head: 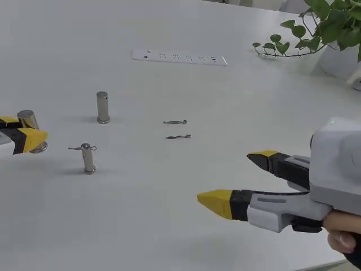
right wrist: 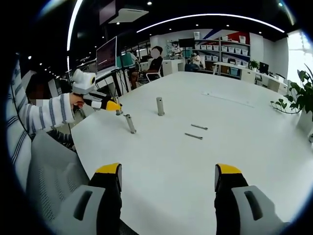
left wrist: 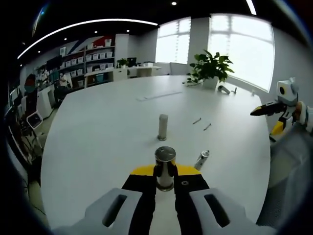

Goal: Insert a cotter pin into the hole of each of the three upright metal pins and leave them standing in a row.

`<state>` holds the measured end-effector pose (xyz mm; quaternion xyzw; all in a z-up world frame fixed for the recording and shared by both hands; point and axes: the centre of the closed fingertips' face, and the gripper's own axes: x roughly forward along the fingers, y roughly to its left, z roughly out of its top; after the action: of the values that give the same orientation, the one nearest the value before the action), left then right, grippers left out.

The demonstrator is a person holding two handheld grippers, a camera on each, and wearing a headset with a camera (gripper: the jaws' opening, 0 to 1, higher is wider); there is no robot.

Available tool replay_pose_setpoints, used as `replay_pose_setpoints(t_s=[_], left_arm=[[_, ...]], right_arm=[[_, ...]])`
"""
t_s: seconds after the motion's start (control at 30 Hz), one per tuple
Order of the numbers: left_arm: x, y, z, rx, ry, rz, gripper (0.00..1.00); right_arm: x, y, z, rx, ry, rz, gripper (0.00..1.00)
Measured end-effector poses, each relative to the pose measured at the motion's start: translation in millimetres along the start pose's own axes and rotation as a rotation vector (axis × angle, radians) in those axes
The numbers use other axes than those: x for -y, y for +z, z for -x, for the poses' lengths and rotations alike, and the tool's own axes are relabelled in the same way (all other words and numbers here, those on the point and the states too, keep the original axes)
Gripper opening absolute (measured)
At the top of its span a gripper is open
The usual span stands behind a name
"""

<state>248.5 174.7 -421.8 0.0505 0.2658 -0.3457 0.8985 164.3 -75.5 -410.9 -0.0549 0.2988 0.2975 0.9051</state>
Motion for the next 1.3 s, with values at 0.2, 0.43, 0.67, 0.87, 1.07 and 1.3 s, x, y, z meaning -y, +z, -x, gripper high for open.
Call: replay_pose_setpoints(t_s=[0.2, 0.43, 0.67, 0.87, 1.07, 1.3], left_arm=[[14.8, -16.2, 10.0, -0.006, 0.015, -0.022, 0.09], [29.9, -26.9, 11.8, -0.011, 0.007, 0.006, 0.09], [47.2, -30.2, 7.2, -0.039, -0.023, -0.009, 0.09], [62.6, -28.5, 0.3, -0.050, -0.071, -0.081, 0.09], [79.7, -28.9, -9.7, -0.067, -0.117, -0.082, 0.09], [92.5, -32.3, -20.0, -0.095, -0.139, -0.096, 0.09]], right_arm=[[-8.6, 3.8, 0.0, 0.006, 0.013, 0.021, 0.76], [-13.2, 4.5, 2.4, 0.006, 0.018, 0.033, 0.76], [-13.6, 4.3, 2.9, 0.006, 0.017, 0.037, 0.76], [-14.6, 4.4, 1.8, 0.001, 0.018, 0.044, 0.76], [-13.8, 5.9, 1.9, 0.001, 0.016, 0.048, 0.75], [-14.9, 5.0, 2.1, 0.002, 0.018, 0.045, 0.75]])
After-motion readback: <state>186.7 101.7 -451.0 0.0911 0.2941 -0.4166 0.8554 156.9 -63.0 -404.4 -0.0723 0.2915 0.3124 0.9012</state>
